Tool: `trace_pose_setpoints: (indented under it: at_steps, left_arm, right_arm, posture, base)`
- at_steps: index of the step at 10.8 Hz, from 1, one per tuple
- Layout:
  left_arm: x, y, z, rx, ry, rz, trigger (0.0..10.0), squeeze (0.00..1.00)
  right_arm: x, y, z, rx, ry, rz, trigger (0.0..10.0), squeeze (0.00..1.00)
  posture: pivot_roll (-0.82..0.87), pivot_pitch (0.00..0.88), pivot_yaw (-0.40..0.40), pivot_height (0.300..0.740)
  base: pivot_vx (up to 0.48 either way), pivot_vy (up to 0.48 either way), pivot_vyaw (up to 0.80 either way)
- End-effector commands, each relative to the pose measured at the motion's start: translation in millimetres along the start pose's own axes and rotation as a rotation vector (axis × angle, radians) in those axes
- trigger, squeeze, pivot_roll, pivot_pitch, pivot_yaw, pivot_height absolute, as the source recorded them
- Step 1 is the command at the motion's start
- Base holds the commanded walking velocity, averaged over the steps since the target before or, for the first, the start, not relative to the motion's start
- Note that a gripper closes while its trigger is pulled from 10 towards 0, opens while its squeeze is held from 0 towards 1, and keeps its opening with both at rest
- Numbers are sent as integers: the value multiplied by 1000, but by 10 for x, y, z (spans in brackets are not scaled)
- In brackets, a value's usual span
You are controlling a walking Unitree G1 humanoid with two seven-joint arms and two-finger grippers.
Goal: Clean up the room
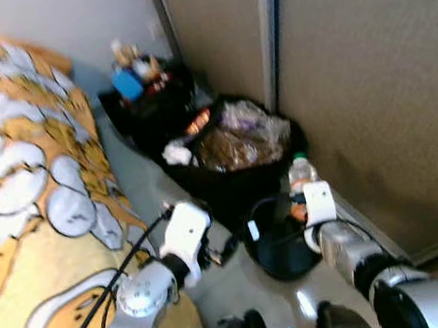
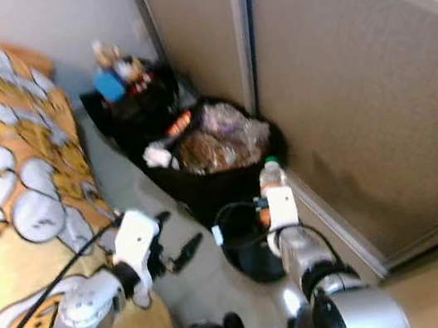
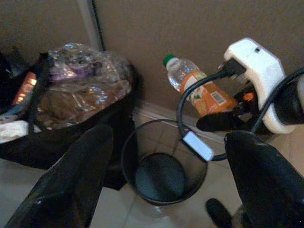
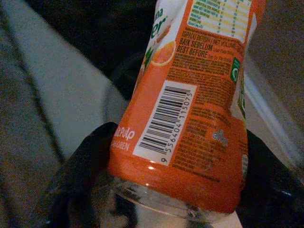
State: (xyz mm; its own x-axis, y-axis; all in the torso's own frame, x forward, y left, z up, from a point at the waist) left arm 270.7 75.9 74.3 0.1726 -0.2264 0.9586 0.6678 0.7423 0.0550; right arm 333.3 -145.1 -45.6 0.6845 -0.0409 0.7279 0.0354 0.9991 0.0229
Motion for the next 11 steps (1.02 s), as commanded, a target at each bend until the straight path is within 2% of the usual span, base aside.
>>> trace_pose_setpoints:
  at_steps: [1,2,3,6,7,8,9,10,11]
  left_arm:
    - [-47,17,68,7,34,13,10000,0]
    - [-56,67,88,32,48,11,10000,0]
    - [-41,100,89,51,52,13,10000,0]
    - [-25,34,44,26,61,28,10000,0]
    - [-39,27,-7,21,65,29,10000,0]
    - [-29,44,-46,37,57,29,10000,0]
    - [-20,237,-115,188,25,112,10000,0]
    - [-35,308,-156,241,11,151,10000,0]
    - [-66,410,-219,323,-5,188,10000,0]
  right_arm:
    - [-145,-28,6,-36,62,-33,10000,847]
    - [-138,-38,5,-39,70,-74,10000,1000]
    - [-127,32,3,6,84,-132,10000,1000]
    - [-80,119,2,48,85,-169,10000,1000]
    - [-3,148,-2,71,61,-144,10000,1000]
    - [165,123,-6,56,-21,32,10000,1000]
    - [498,125,29,28,-211,228,10000,0]
    - [570,85,56,2,-275,255,10000,0]
    - [598,-64,115,-55,-358,222,10000,0]
  posture:
    - [48,281,153,736]
    - [50,279,150,736]
    - [50,270,146,736]
    - [33,252,137,736]
    - [21,229,125,736]
    - [9,205,113,736]
    - [-33,146,94,736]
    - [-50,120,87,736]
    - [-76,80,77,736]
  base:
    - [0,0,0]
    - [0,0,0]
    - [0,0,0]
    - [0,0,0]
    - [0,0,0]
    - [0,0,0]
    - [0,0,0]
    - [0,0,0]
    - [0,0,0]
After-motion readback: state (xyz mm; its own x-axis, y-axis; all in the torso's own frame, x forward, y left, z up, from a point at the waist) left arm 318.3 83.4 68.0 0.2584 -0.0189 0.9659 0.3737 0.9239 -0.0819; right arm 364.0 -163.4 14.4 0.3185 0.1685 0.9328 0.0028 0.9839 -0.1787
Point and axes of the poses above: a point about 5 cm out from each wrist's last joint towards the gripper, its own z axis pointing back from the gripper into the wrist, its own x axis along the axis of the wrist's last joint, y = z × x, the point moved 5 cm from there along -z, pointing out of the wrist towards the gripper
